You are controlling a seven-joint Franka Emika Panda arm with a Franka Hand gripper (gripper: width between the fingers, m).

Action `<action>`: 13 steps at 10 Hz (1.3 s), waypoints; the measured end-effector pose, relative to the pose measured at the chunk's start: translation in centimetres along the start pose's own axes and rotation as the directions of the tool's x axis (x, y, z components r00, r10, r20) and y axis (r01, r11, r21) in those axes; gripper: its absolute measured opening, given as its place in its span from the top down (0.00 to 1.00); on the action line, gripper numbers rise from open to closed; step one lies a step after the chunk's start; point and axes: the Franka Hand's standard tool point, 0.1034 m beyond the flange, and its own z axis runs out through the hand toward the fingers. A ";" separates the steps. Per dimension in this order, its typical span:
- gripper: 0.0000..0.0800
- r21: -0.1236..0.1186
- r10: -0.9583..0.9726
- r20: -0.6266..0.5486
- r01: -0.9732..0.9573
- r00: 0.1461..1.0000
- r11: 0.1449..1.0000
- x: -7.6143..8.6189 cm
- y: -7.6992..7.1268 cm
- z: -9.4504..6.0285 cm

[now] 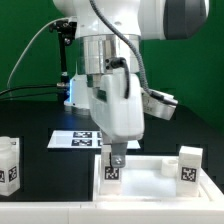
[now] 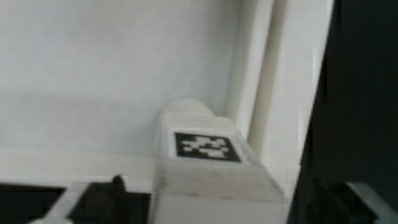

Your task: Assemble square table

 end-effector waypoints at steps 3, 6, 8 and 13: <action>0.20 0.001 -0.453 0.005 0.453 0.891 0.891 0.0 -0.5 -0.3; 0.19 0.001 -0.587 0.002 0.587 0.809 0.809 0.2 -0.5 -0.3; 0.19 -0.028 -0.870 0.012 0.870 0.493 0.493 0.4 -0.5 -0.3; 0.36 -0.021 -0.944 0.078 0.947 0.321 0.320 -0.2 0.3 0.5</action>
Offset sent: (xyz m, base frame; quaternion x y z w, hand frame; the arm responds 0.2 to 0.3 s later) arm 0.0000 0.0000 0.0000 0.0000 0.0000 -0.1938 0.9810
